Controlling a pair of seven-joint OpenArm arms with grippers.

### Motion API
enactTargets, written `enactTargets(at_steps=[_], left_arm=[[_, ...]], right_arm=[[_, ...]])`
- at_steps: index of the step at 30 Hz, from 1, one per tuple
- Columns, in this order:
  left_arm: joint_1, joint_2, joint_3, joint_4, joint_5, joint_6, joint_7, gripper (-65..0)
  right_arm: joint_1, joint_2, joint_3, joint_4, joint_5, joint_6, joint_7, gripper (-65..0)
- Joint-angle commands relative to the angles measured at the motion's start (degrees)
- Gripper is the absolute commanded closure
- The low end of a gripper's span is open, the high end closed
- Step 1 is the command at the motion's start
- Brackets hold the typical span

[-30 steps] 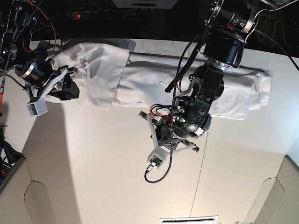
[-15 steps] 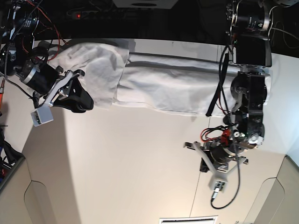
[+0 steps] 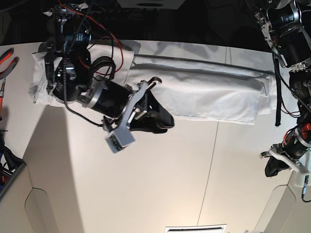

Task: Layout the t-shirt on the table in an organized manner, then fold the t-shirt properly

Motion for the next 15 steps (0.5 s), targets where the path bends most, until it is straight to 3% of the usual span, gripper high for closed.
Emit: enactTargets(at_steps=[1,2,9,15], left_arm=[[-0.2,-1.6,-1.03,1.03,-1.88,-1.44,-0.74,0.0],[0.7,-2.27,-1.92,1.03,-2.6,-2.03,-0.61,0.0],[6.84,-4.11,-8.02,1.03,-3.45,-6.93,-0.57,0.0],[10.58,-4.11,-13.53,1.03,-3.45,-7.04,-0.7,0.0]], right_arm=[[0.87,-0.57,-1.33,0.9,-0.42,0.2,2.21,-5.8],[0.87,-1.07,-2.84,0.85,-1.81,0.2,2.23,0.0],[1.01,-2.27,-12.13,-2.16,-11.45,-0.33,8.11,0.0],[3.67,-2.29,-17.57,-13.6,-13.77,-1.07,9.27,0.0]])
